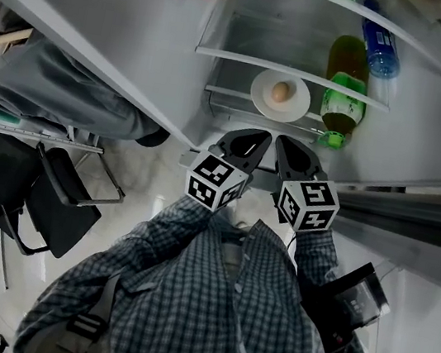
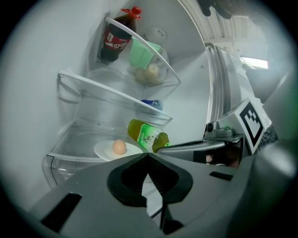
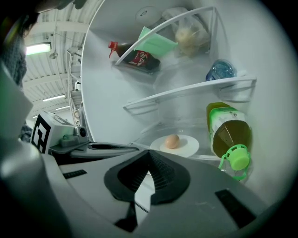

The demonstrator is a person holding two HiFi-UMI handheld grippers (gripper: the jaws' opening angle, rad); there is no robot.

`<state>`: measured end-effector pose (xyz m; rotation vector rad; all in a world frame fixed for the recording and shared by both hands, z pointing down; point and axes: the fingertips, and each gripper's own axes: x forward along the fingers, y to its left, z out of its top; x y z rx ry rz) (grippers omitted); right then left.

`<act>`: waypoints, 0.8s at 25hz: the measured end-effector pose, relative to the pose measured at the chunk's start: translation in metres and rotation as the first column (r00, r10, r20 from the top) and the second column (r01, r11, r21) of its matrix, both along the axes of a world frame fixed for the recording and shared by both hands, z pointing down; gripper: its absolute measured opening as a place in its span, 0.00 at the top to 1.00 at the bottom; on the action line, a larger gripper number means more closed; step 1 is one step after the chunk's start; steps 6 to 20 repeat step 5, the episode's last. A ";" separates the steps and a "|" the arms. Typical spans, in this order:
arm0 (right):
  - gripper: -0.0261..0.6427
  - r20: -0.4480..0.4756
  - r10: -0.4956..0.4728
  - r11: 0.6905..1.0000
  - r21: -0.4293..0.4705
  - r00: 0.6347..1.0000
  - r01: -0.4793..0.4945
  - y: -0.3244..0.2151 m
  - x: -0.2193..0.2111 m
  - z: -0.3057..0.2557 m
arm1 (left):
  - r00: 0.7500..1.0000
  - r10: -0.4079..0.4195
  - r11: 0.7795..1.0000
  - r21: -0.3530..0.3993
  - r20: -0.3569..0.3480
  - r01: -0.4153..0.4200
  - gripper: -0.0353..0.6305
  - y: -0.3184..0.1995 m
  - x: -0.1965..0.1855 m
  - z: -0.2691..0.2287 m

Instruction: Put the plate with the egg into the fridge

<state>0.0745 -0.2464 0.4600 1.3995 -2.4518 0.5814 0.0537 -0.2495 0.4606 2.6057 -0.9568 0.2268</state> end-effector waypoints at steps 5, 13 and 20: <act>0.95 -0.006 -0.011 1.000 0.006 1.000 0.011 -0.006 0.004 0.002 | 1.000 -0.016 1.000 0.012 0.004 0.016 0.94 -0.004 0.001 0.000; 0.95 -0.006 -0.011 1.000 0.006 1.000 0.011 -0.006 0.004 0.002 | 1.000 -0.016 1.000 0.012 0.004 0.016 0.94 -0.004 0.001 0.000; 0.95 -0.006 -0.011 1.000 0.006 1.000 0.011 -0.006 0.004 0.002 | 1.000 -0.016 1.000 0.012 0.004 0.016 0.94 -0.004 0.001 0.000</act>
